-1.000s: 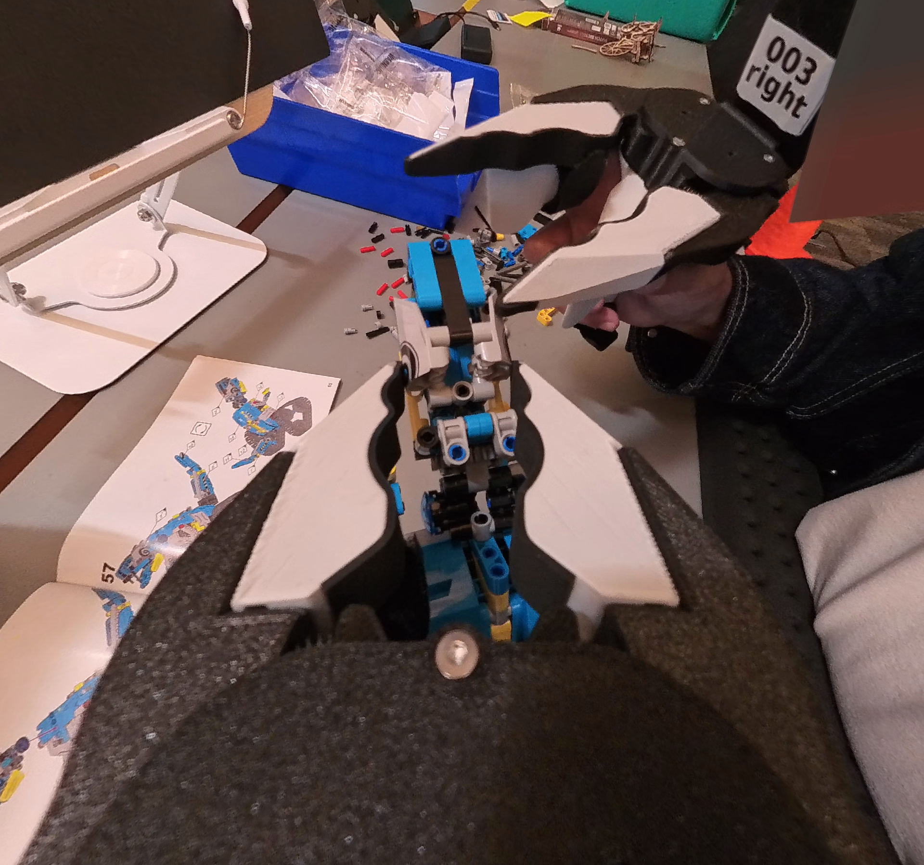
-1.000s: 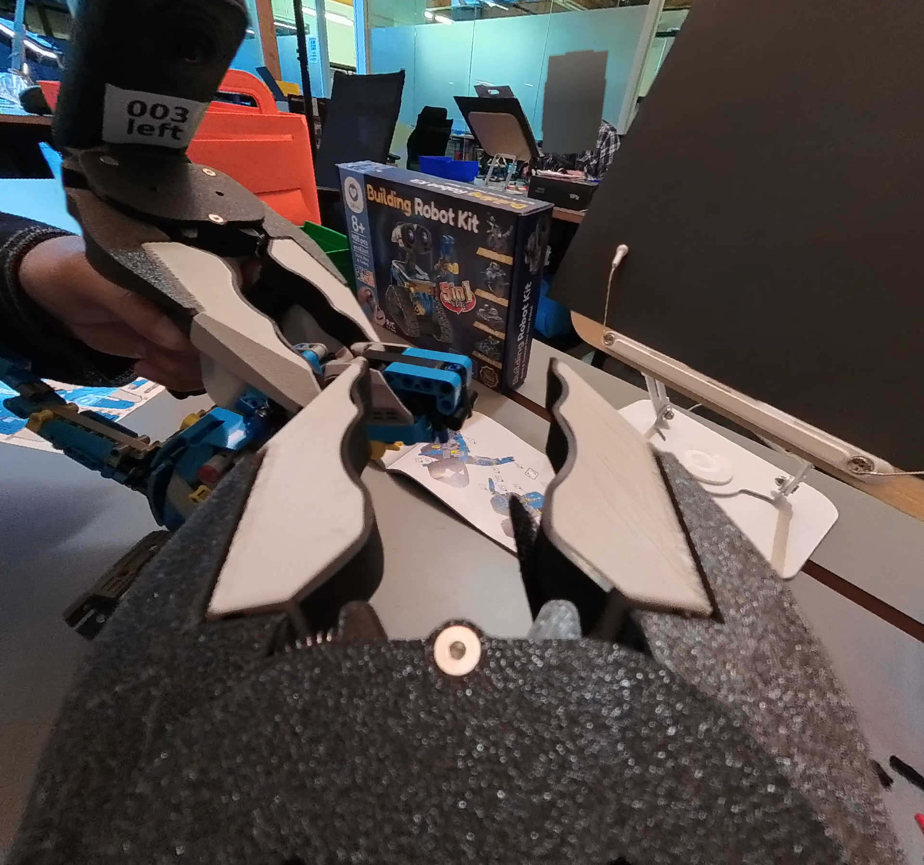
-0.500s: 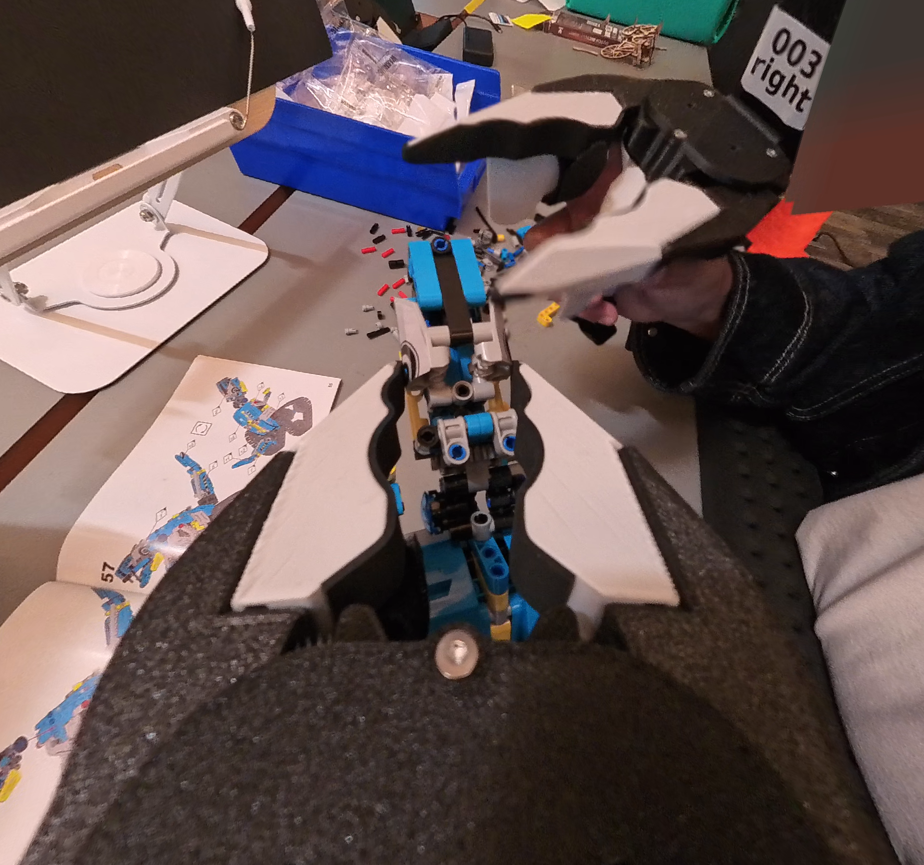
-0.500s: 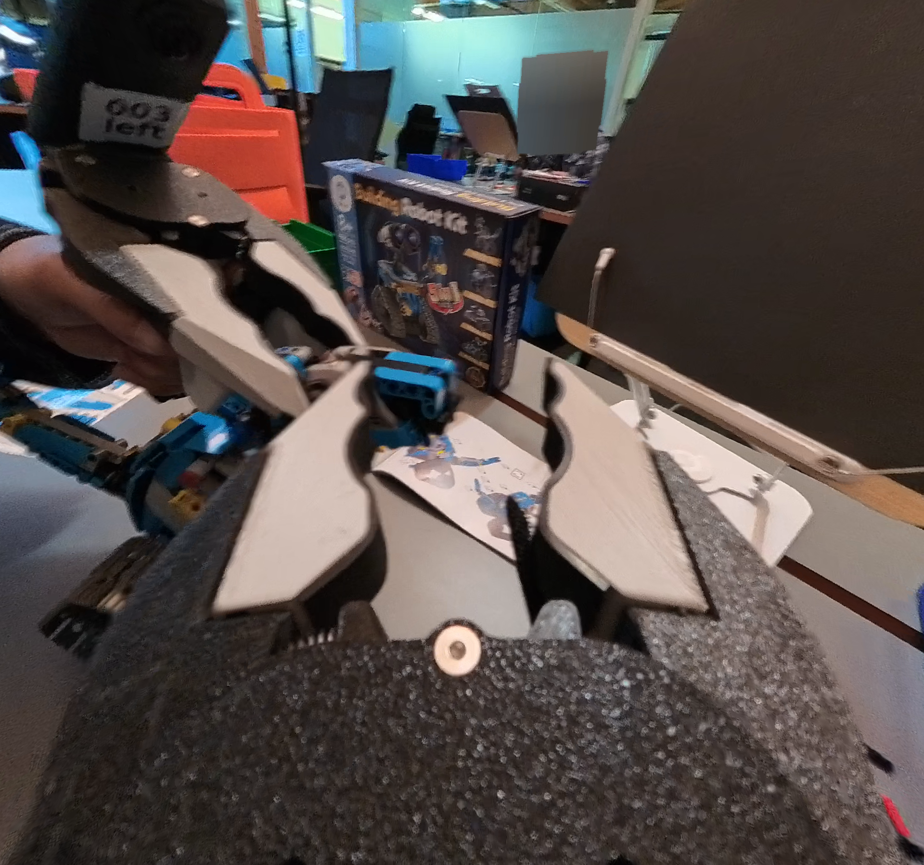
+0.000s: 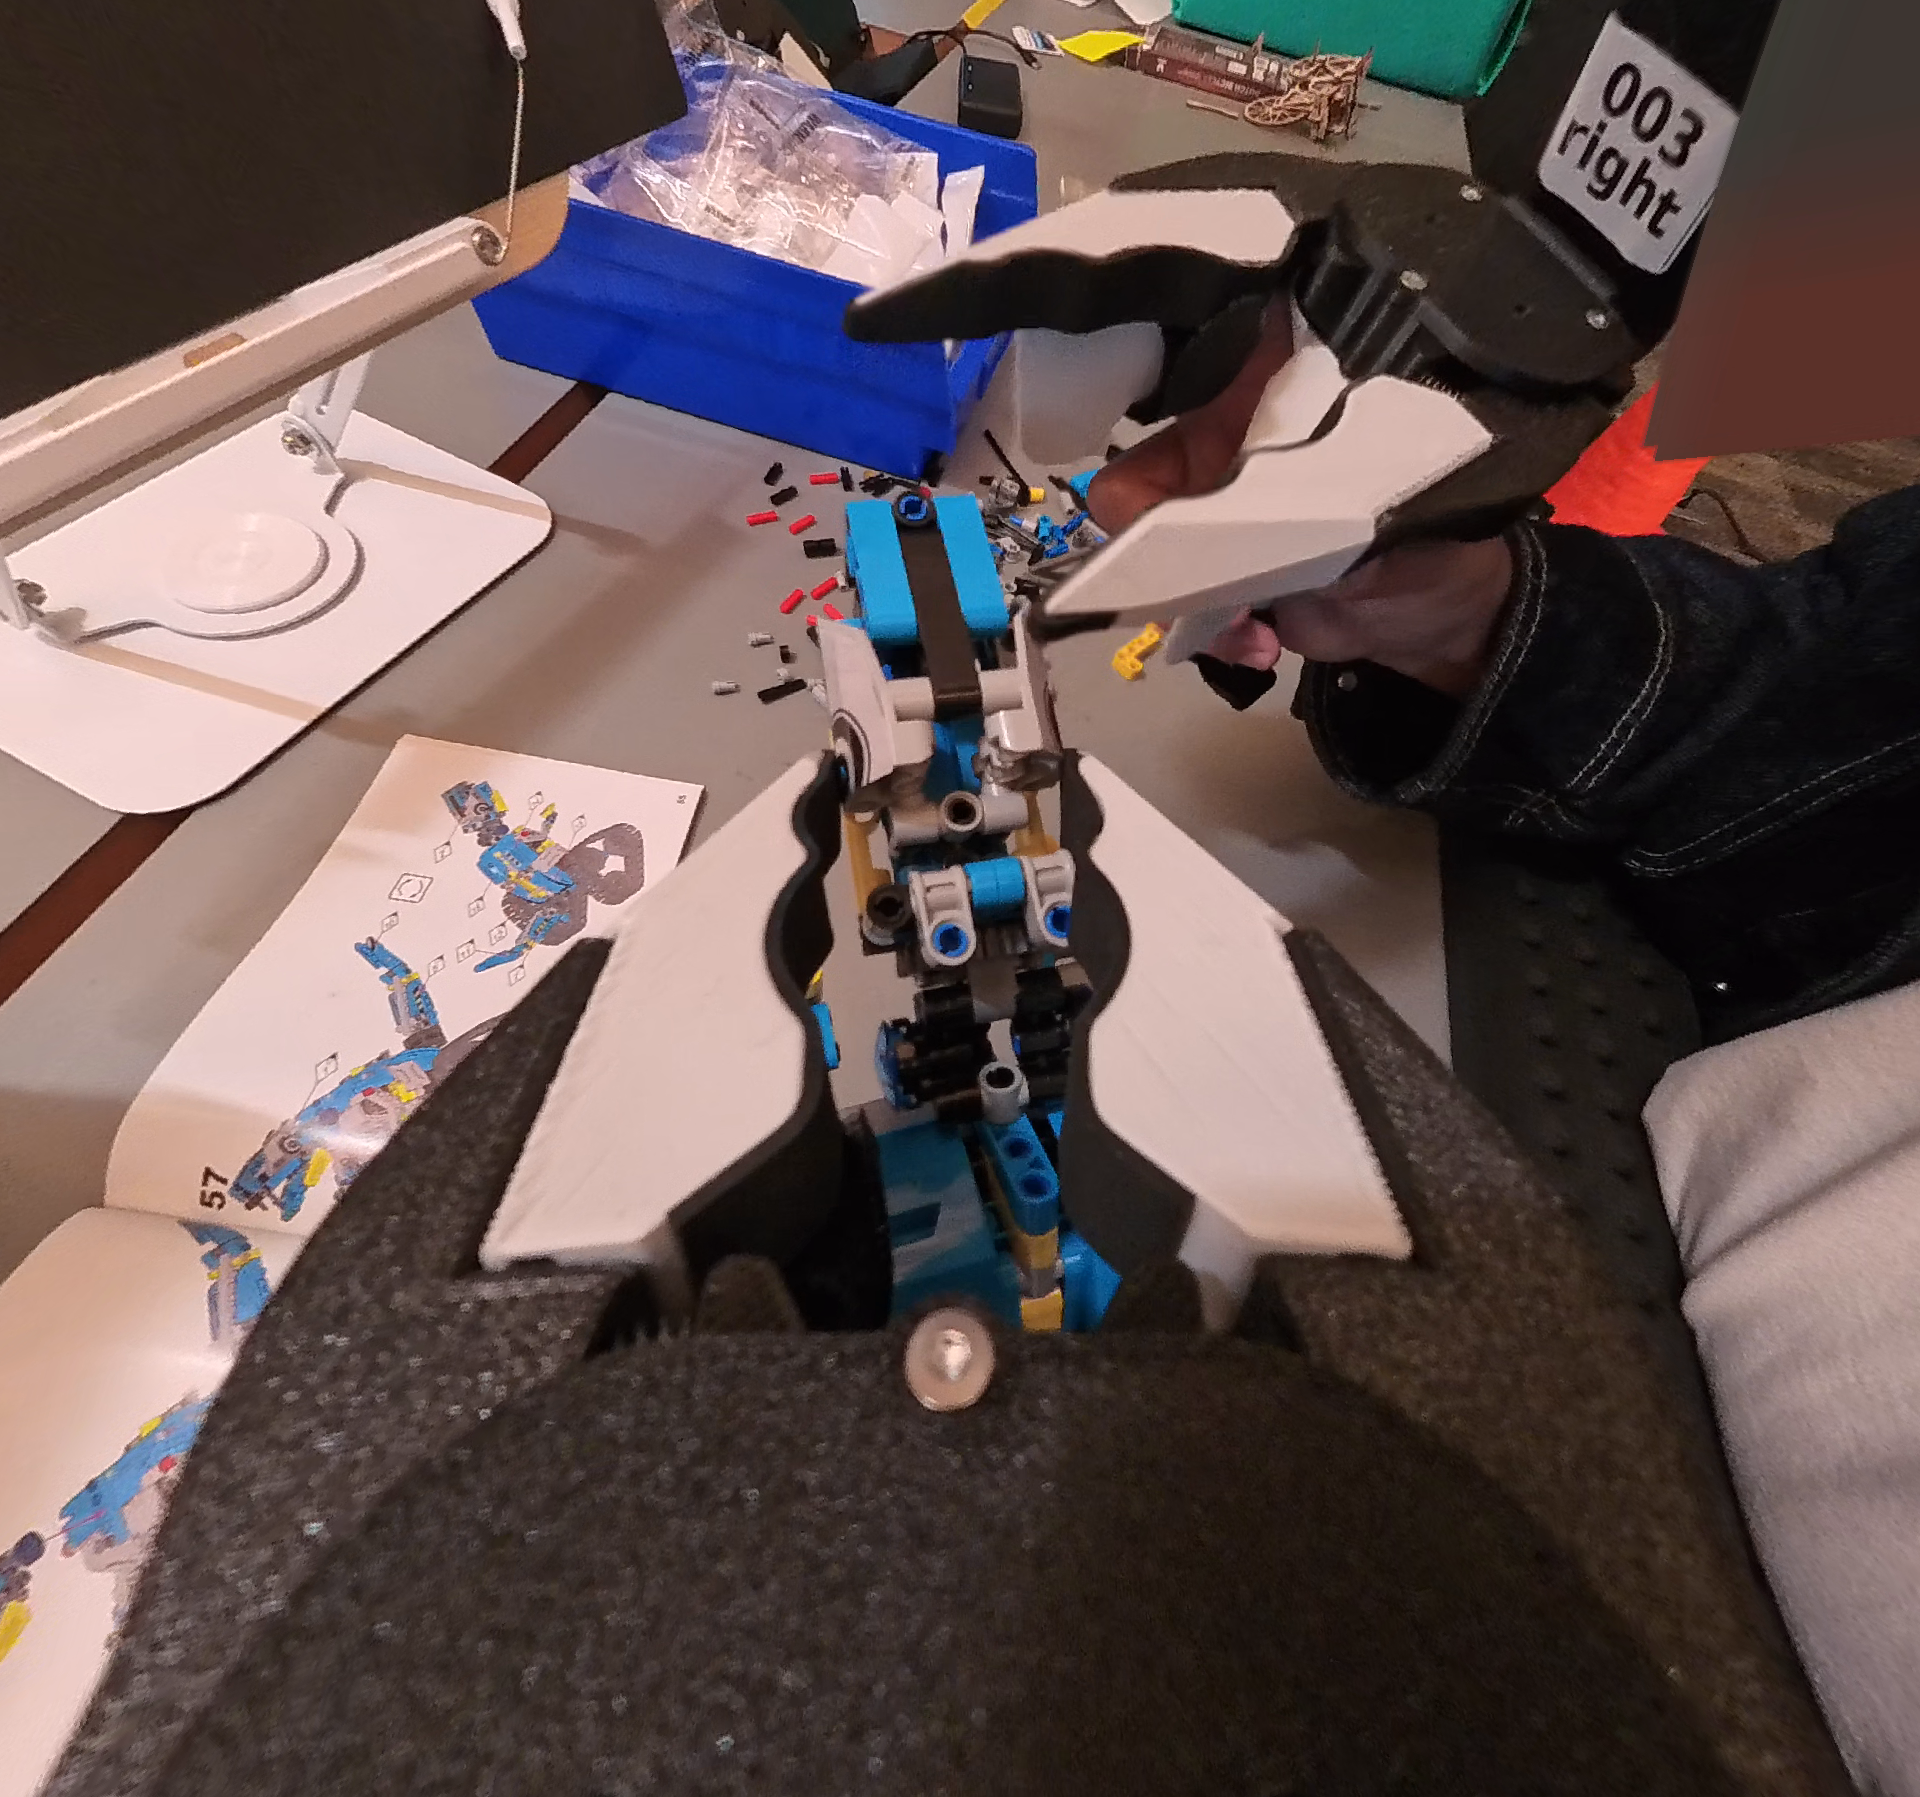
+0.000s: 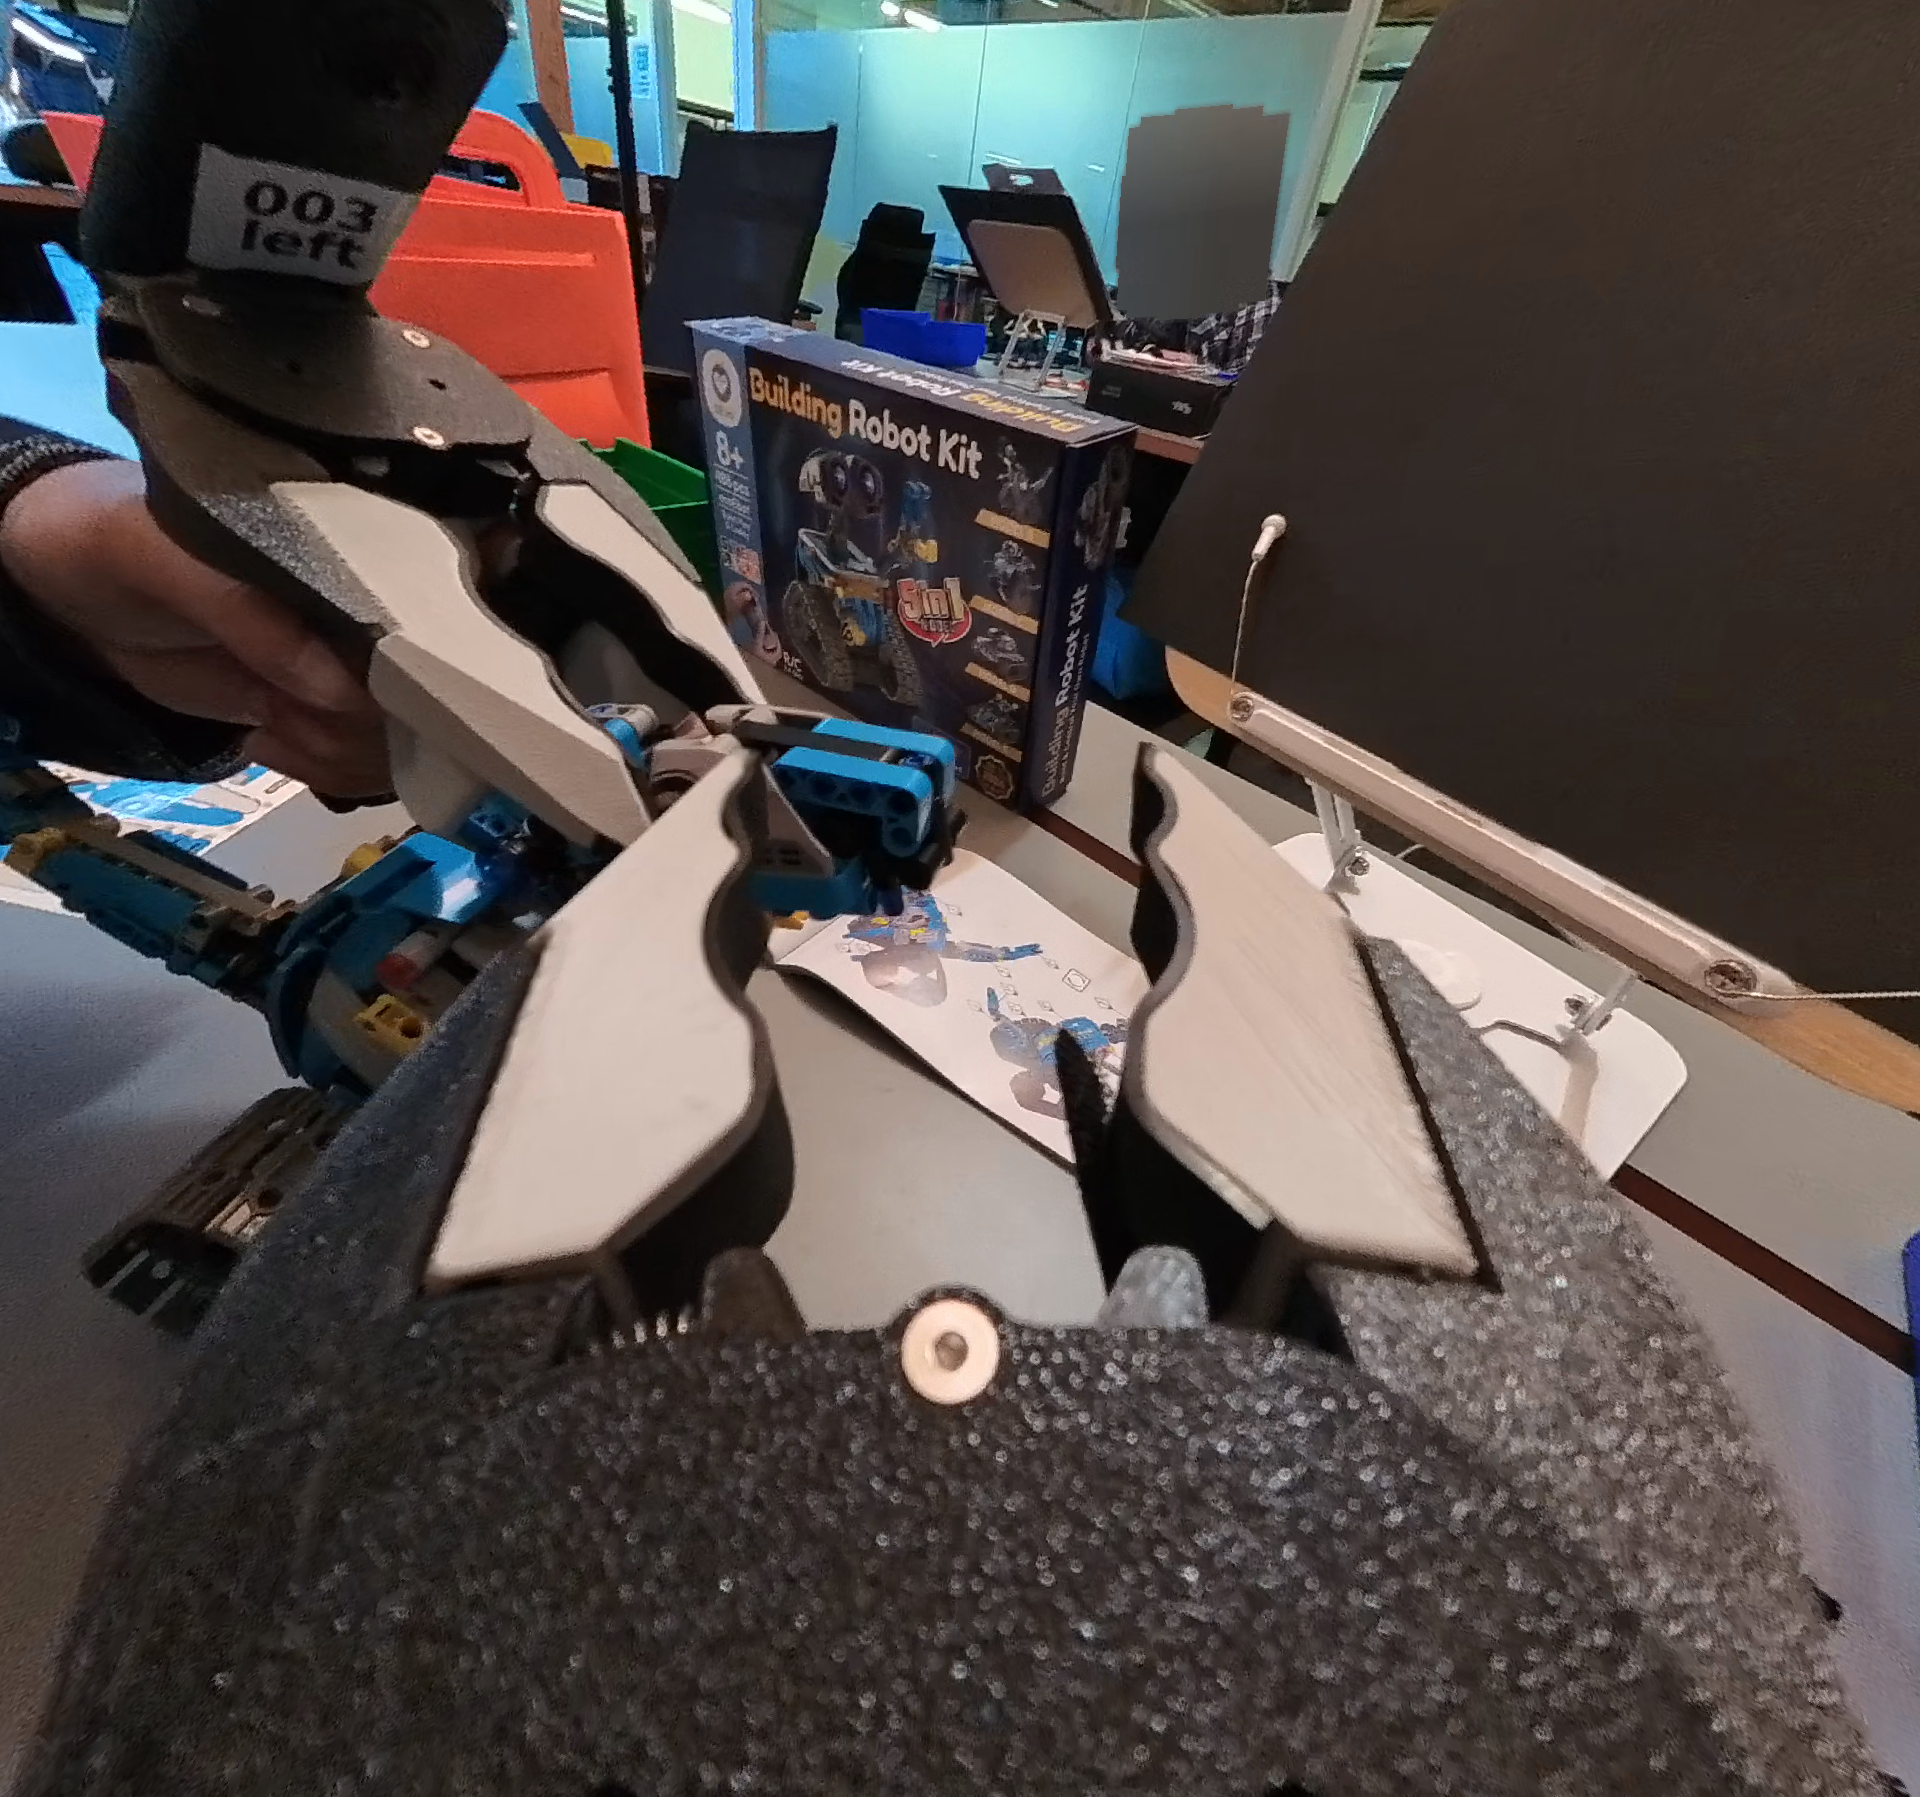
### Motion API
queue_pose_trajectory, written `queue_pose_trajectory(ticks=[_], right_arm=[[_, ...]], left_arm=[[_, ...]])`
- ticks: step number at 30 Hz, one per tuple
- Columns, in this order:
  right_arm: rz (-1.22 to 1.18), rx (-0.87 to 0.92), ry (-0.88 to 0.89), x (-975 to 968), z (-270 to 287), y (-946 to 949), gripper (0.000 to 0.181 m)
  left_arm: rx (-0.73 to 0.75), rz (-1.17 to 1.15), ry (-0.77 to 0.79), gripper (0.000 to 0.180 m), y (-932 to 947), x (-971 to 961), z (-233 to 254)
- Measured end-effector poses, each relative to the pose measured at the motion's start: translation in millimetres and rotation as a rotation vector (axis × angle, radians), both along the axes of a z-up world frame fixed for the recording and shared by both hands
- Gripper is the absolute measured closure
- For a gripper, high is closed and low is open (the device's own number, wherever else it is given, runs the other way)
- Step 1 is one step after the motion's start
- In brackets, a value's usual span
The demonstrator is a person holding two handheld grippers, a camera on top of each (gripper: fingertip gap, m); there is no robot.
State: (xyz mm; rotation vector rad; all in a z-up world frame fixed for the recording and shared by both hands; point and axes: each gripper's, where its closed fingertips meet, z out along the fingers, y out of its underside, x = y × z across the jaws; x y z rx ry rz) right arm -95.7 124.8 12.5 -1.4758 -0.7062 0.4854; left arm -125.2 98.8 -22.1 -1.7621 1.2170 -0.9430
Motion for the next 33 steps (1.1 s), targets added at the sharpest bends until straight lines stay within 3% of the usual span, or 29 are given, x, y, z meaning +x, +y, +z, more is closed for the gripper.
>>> queue_pose_trajectory(ticks=[5, 14, 17, 25, 27, 29, 33], right_arm=[[-0.007, 0.008, 0.023, 5.5, 3.3, 0.1, 0.117], [0.013, -0.020, 0.016, -2.2, -2.5, -0.5, 0.109], [-0.007, 0.001, 0.025, 2.1, 1.9, -0.2, 0.120], [0.008, -0.013, 0.001, -4.9, -2.4, -1.2, 0.108], [-0.006, -0.009, 0.013, -1.2, -0.6, 0.3, 0.111], [-0.047, 0.011, 0.037, 6.8, 4.5, 3.2, 0.126], [-0.006, -0.034, 0.131, 16.5, 9.3, -0.4, 0.121]], left_arm=[[0.008, -0.006, 0.010, 0.139, 0.4, -0.7, 0.1], [-0.002, 0.001, 0.001, 0.139, 0.6, -0.7, 0.0], [-0.001, -0.007, 0.000, 0.139, 0.0, -0.4, 0.3], [-0.005, 0.002, 0.000, 0.139, 0.9, -1.2, 0.2], [-0.009, 0.004, -0.003, 0.139, 0.9, -0.7, -0.1], [-0.004, -0.010, -0.003, 0.139, -1.1, 0.0, 0.3], [-0.032, -0.008, -0.012, 0.139, -1.0, -0.4, 0.3]])
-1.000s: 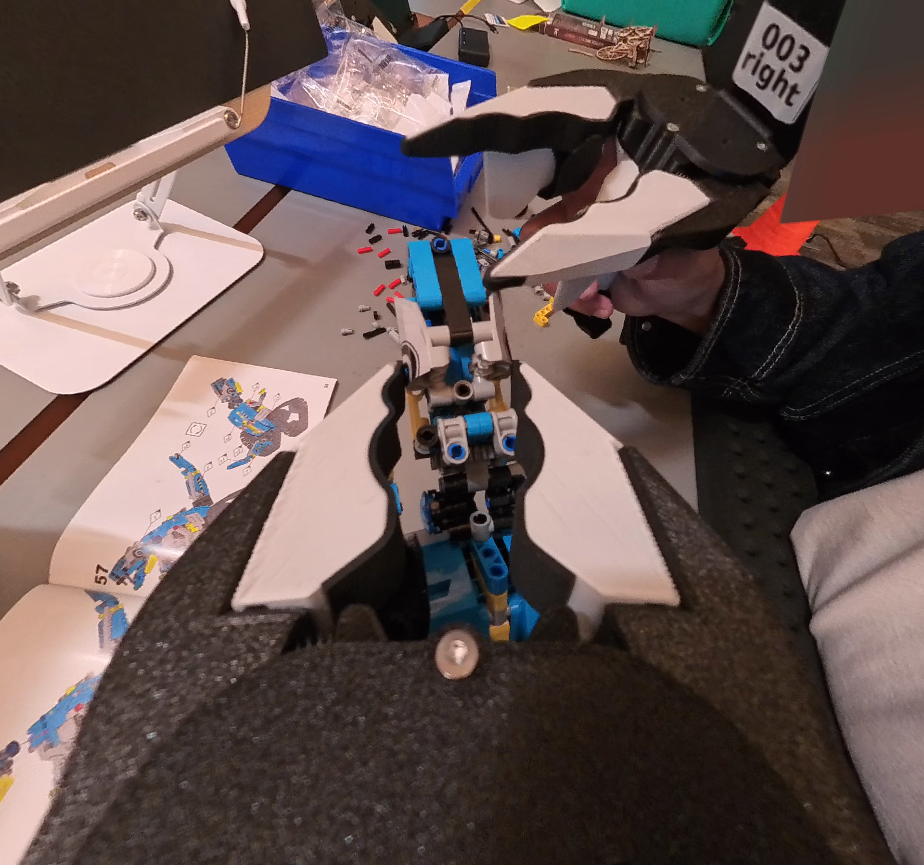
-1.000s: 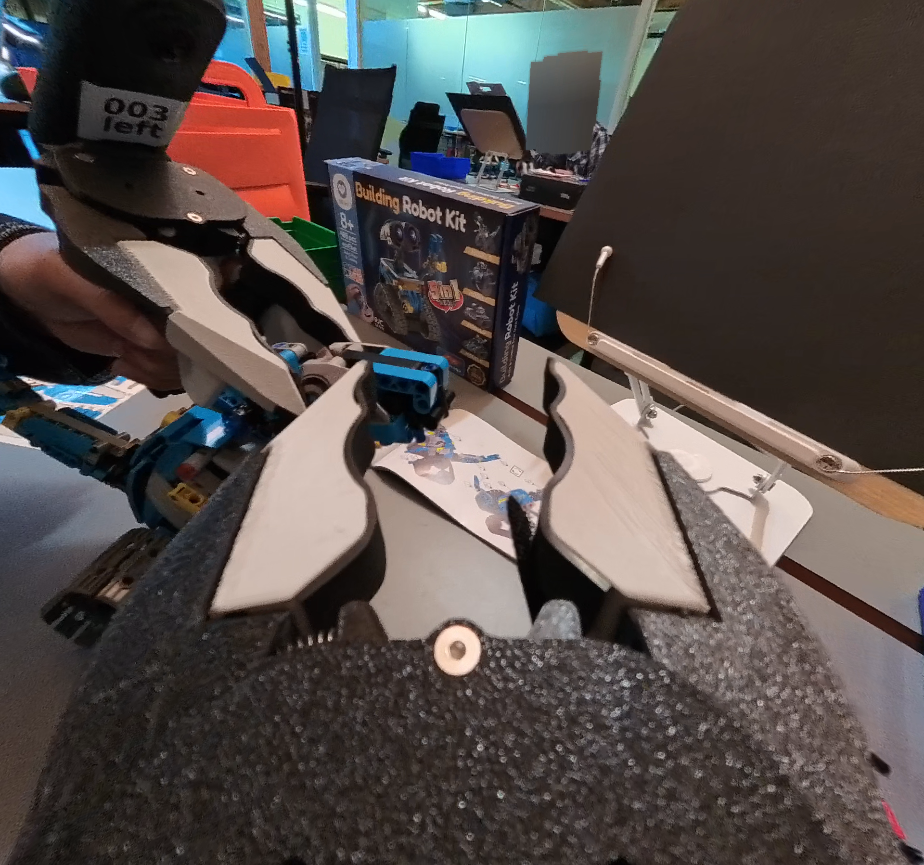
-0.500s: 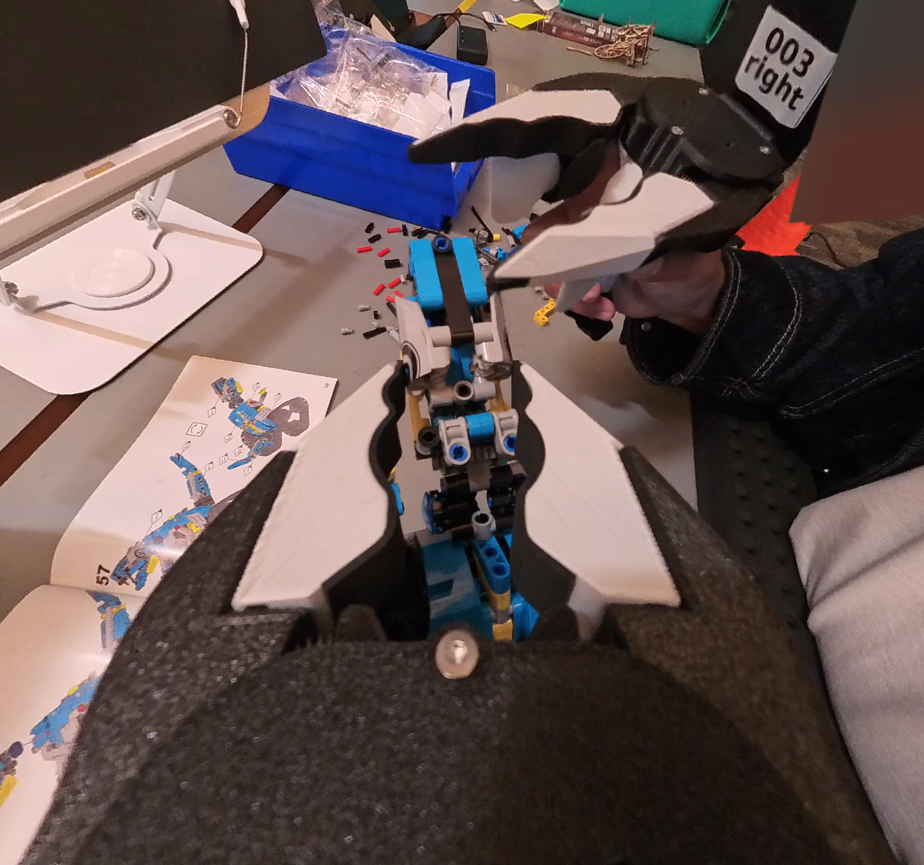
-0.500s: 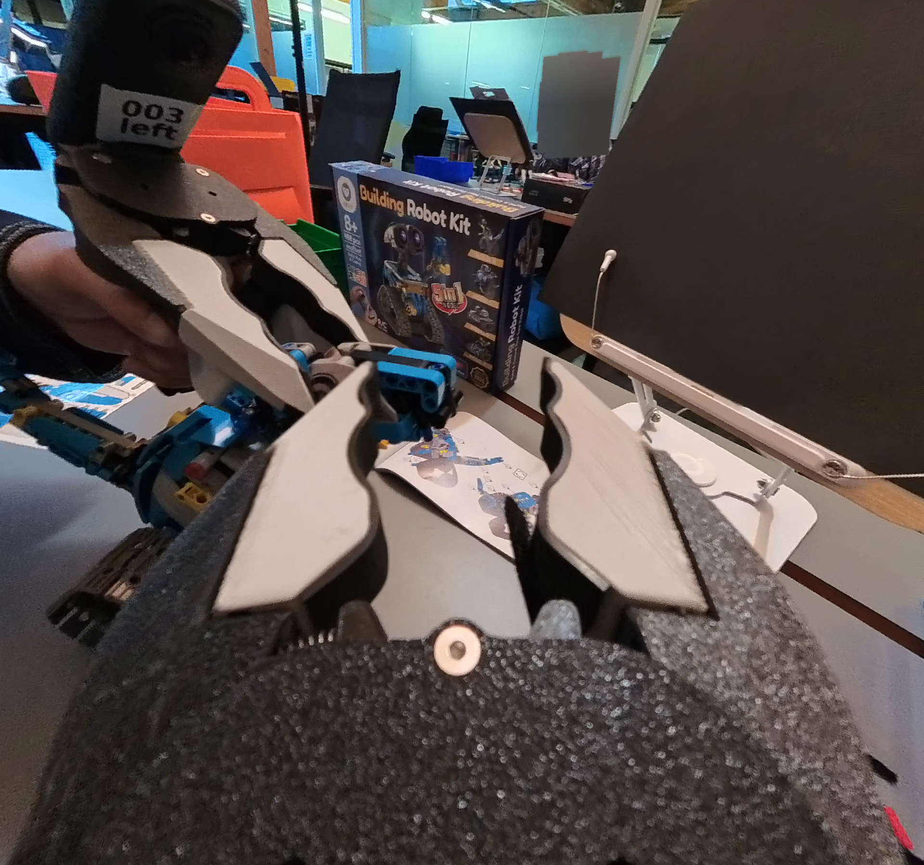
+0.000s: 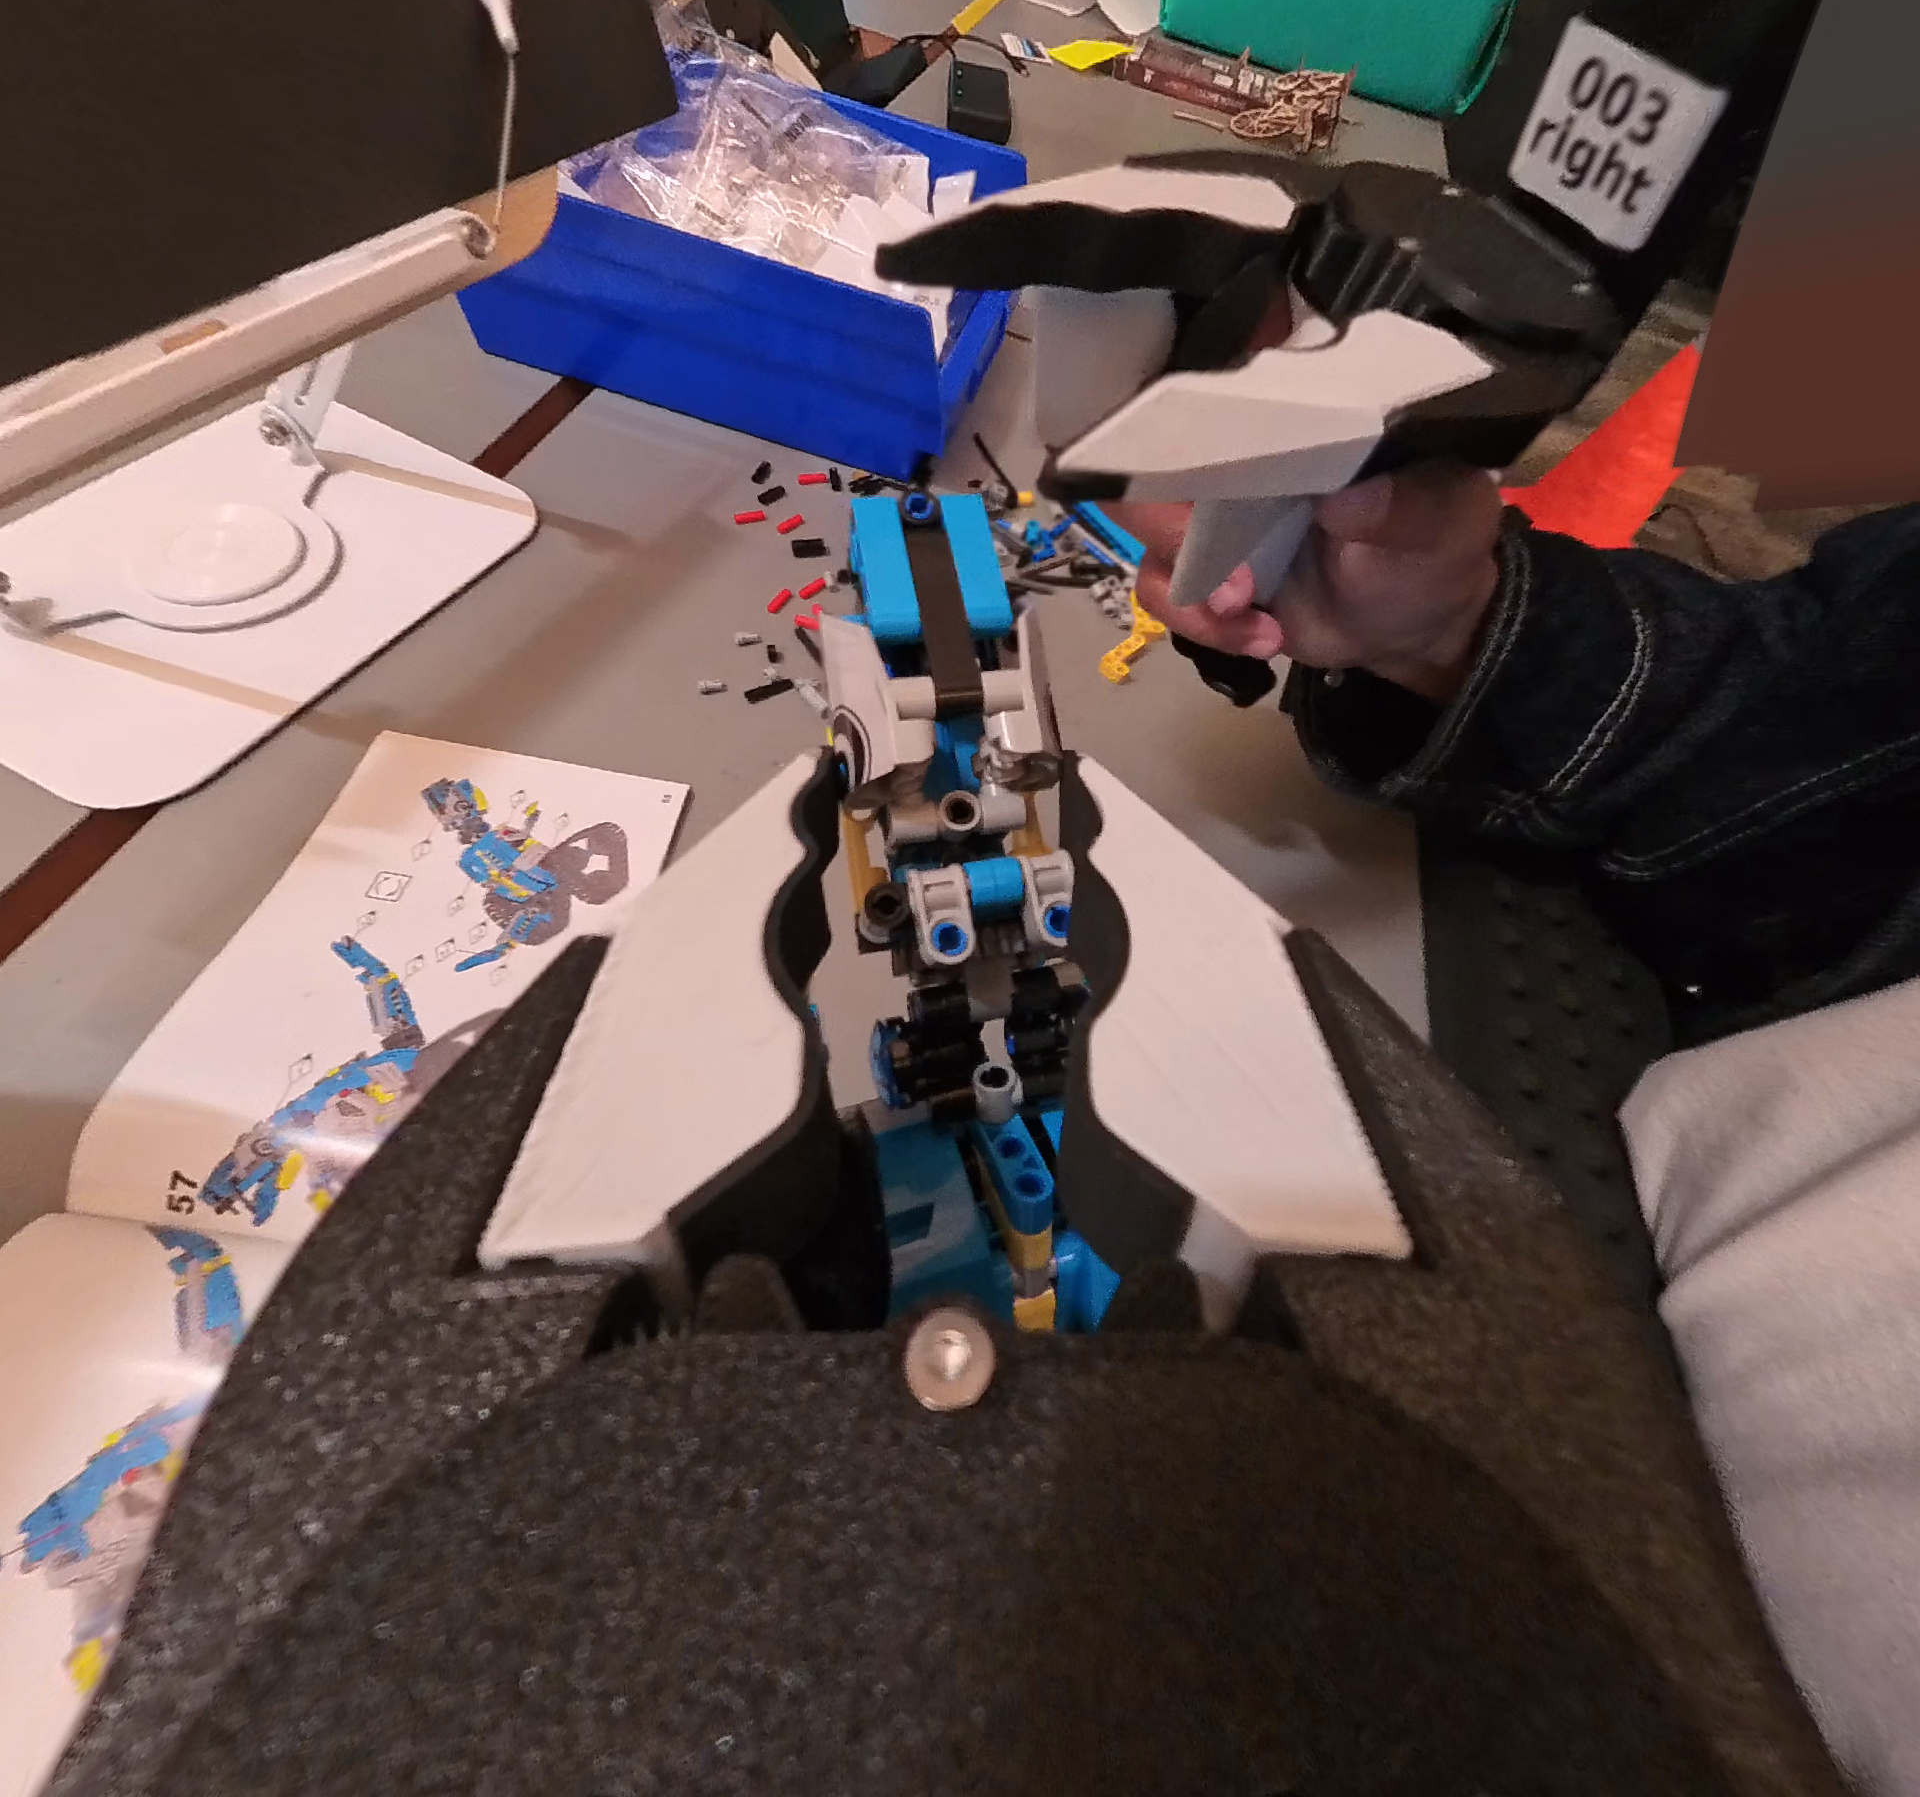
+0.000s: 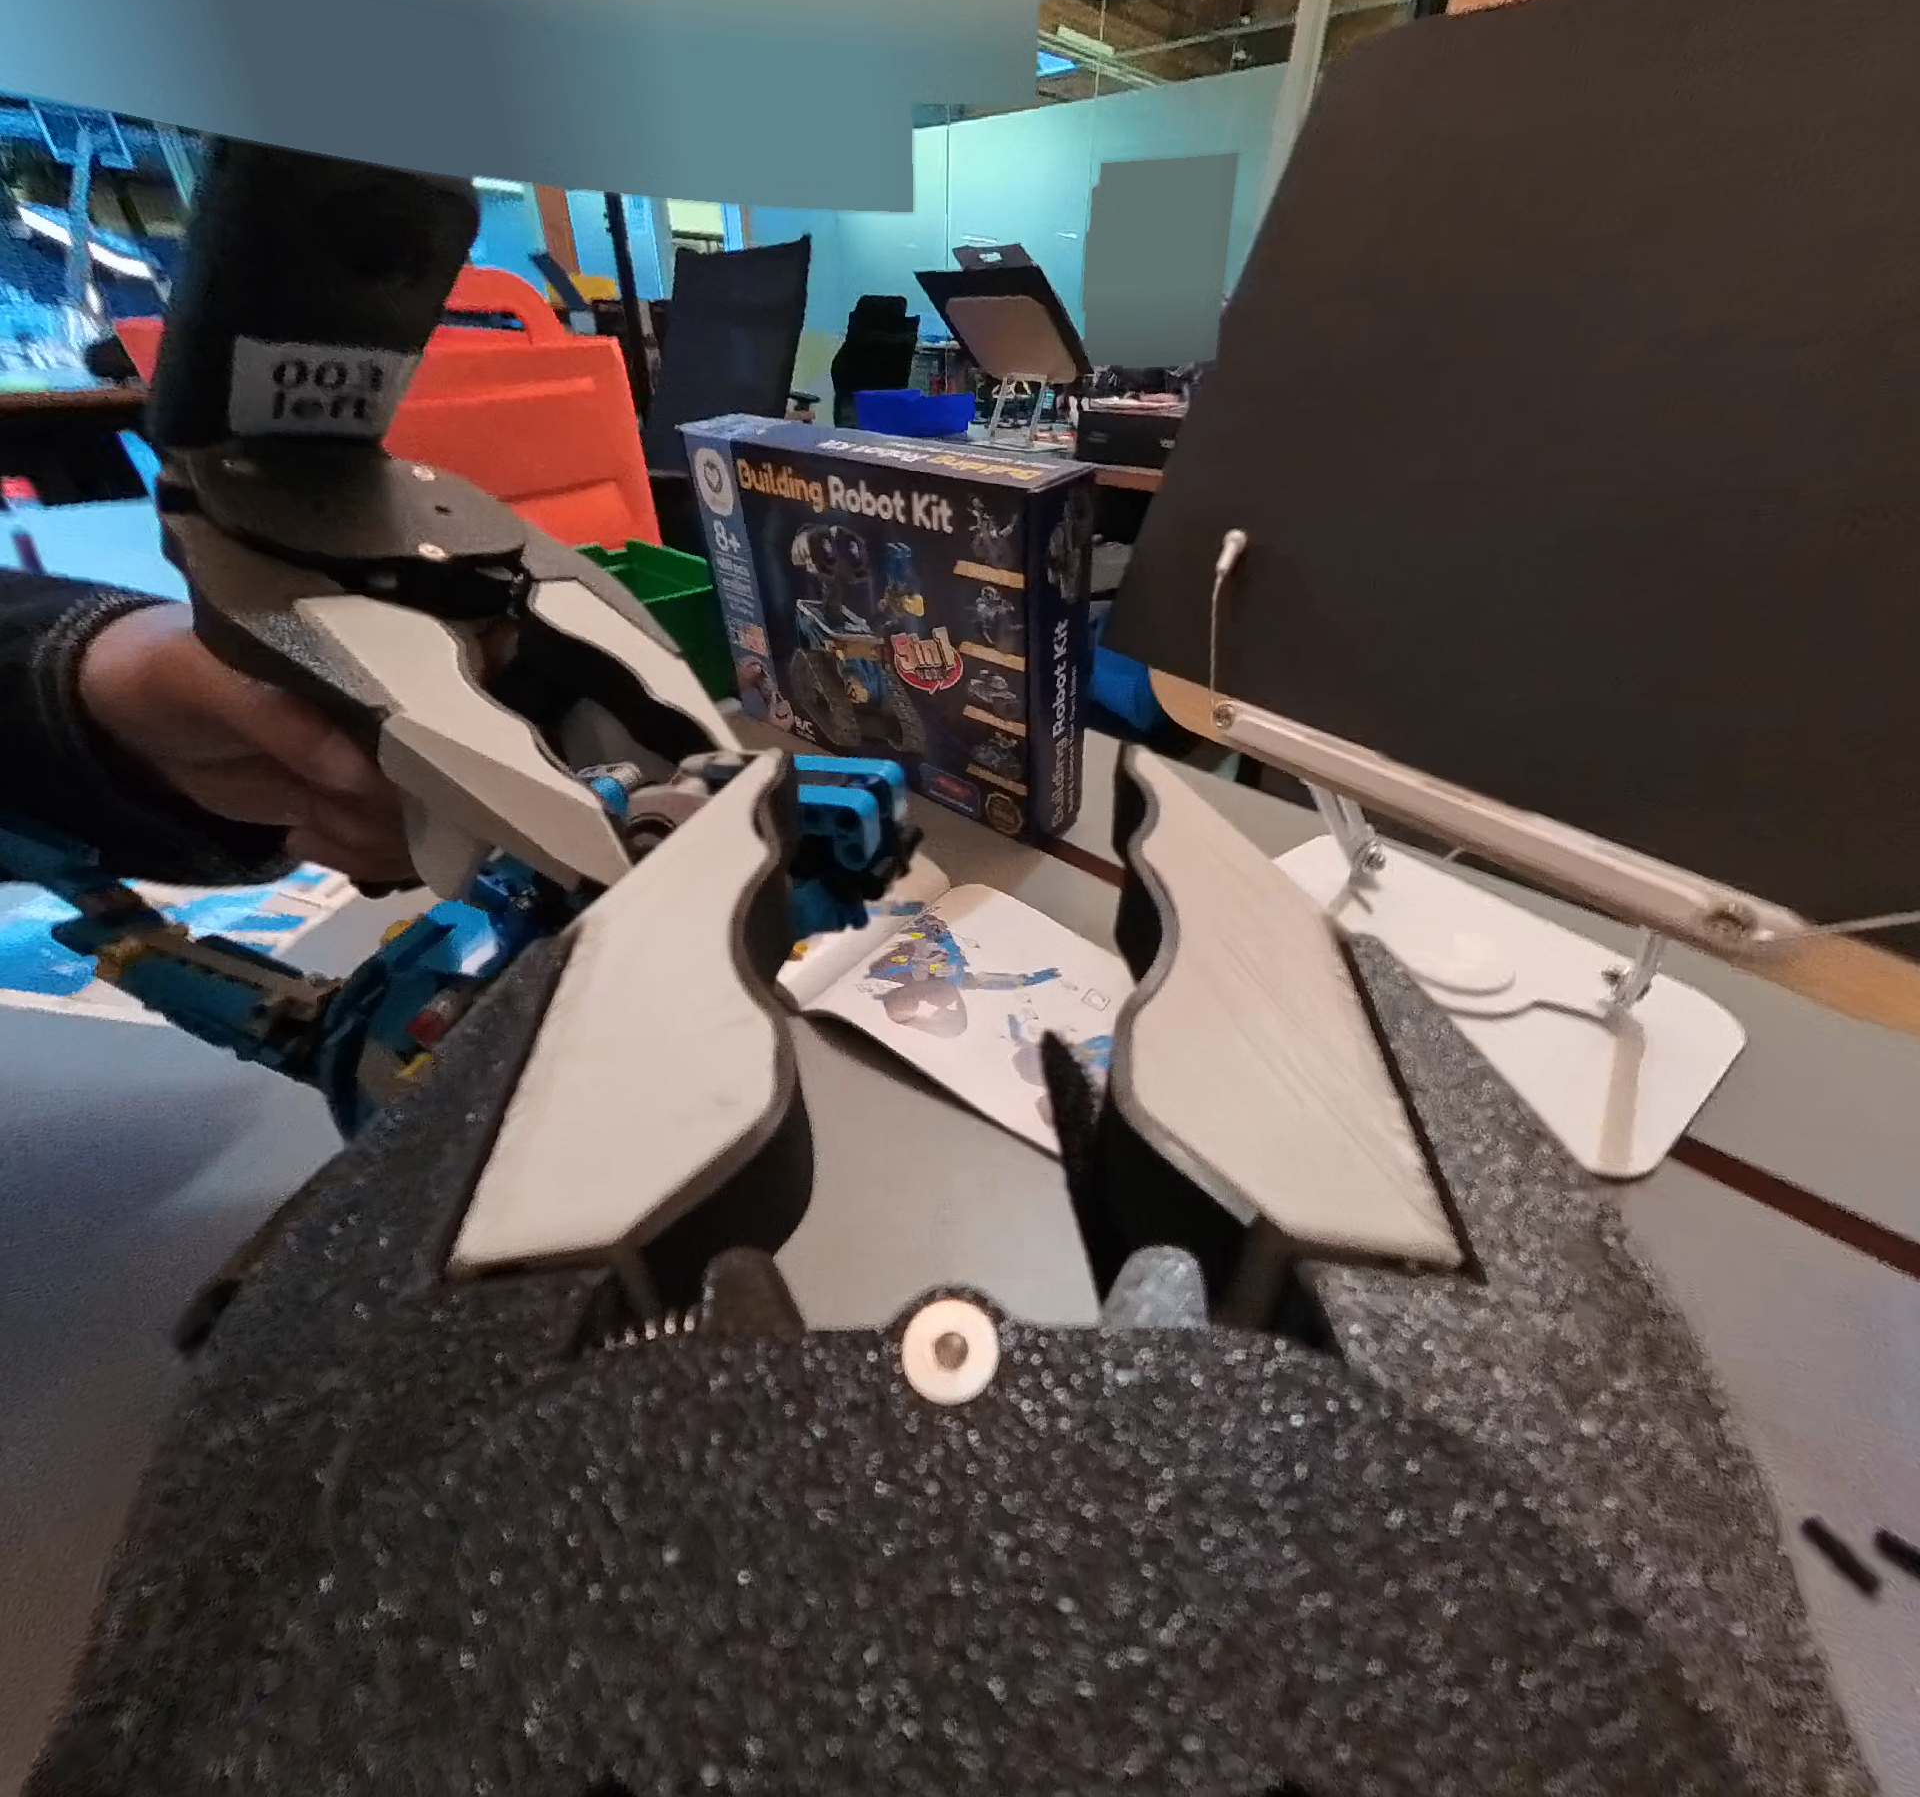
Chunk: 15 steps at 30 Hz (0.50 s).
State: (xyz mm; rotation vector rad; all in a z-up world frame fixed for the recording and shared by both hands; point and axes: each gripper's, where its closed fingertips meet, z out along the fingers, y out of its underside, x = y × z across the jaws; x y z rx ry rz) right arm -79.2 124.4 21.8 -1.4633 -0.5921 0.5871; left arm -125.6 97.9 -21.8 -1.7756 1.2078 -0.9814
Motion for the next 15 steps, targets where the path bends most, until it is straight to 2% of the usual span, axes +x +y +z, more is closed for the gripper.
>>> queue_pose_trajectory(ticks=[3, 5, 9, 12, 15], right_arm=[[0.073, -0.112, 0.199, 10.7, -5.6, 0.9, 0.124], [0.216, -0.261, 0.357, 5.2, -19.0, -2.6, 0.117], [0.430, -0.458, 0.576, -14.8, -35.3, -13.6, 0.121], [0.476, -0.497, 0.594, -30.6, -35.0, -17.1, 0.125], [0.460, -0.510, 0.587, -38.0, -35.5, -13.9, 0.131]], left_arm=[[-0.106, -0.019, -0.021, 0.139, -0.1, -1.4, 1.4], [-0.209, -0.034, -0.051, 0.139, -0.2, -1.4, 1.4], [-0.439, -0.110, -0.093, 0.139, -2.8, -1.3, 1.9], [-0.531, -0.147, -0.103, 0.139, -2.2, -0.1, 1.1], [-0.532, -0.136, -0.085, 0.139, 0.5, 2.3, 1.3]])
